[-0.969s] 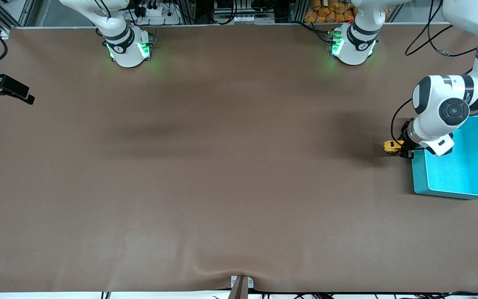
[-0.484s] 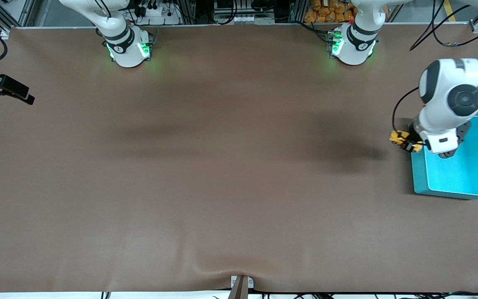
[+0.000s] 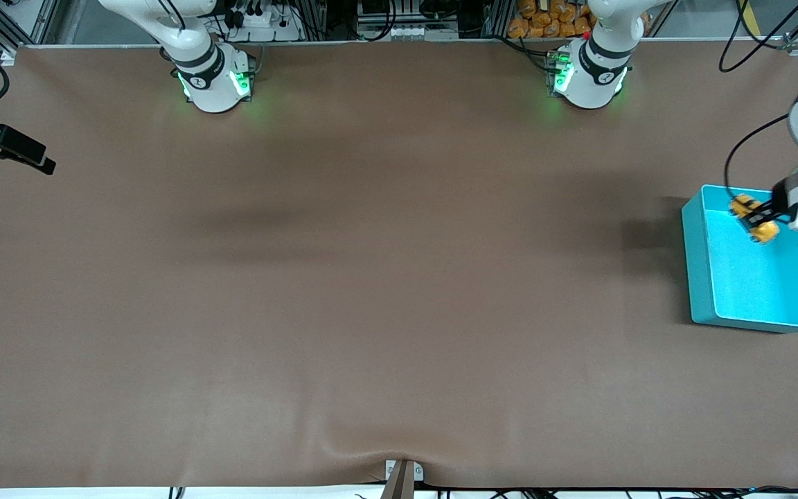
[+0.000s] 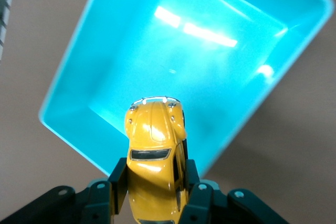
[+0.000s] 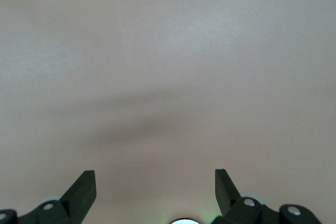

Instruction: Wind and store yellow beetle car

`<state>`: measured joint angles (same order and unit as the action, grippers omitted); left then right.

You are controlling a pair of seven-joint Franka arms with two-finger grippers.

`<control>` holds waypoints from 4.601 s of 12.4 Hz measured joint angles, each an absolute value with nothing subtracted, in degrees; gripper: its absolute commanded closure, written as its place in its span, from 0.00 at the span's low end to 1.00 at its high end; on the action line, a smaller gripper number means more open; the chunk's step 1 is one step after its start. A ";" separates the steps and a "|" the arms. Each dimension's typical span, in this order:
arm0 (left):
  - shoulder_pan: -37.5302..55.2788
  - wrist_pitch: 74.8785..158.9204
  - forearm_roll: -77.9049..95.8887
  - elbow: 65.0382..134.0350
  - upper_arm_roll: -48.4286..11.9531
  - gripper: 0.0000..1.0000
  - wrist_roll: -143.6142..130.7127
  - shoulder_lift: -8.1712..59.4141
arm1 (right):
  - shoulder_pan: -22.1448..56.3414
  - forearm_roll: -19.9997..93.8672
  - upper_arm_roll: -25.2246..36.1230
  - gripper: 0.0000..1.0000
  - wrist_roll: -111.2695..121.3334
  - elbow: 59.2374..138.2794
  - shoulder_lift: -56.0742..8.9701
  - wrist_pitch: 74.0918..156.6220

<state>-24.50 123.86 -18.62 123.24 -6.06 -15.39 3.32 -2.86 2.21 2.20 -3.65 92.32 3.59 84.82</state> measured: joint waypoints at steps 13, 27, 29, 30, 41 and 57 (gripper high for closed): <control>-29.94 145.22 -24.67 122.63 -6.49 0.91 -4.07 20.93 | -3.47 2.25 2.39 0.00 -3.66 92.67 3.40 84.89; -30.72 146.09 -29.47 114.86 -6.74 0.00 -4.08 24.45 | -3.40 2.26 2.17 0.00 -3.62 92.67 3.38 86.05; -30.67 145.92 -29.47 113.96 -7.92 0.00 -4.08 23.31 | -3.40 2.23 2.17 0.00 -3.62 92.66 3.38 86.05; -30.55 145.18 -29.47 113.85 -8.68 0.00 -4.08 22.20 | -3.30 2.21 2.12 0.00 -3.62 92.65 3.38 86.05; -15.96 95.53 -5.94 93.23 -12.79 0.00 5.70 0.57 | -0.43 2.15 1.05 0.00 -3.64 92.31 3.38 85.79; -6.06 84.89 -0.53 88.56 -14.61 0.00 3.09 -1.19 | -0.22 2.14 0.64 0.00 -3.64 91.90 3.39 84.60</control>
<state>-6.06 84.89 -0.53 88.56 -14.61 3.09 -1.19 -0.22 2.14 0.64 -3.64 91.90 3.39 84.60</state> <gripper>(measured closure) 0.000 0.000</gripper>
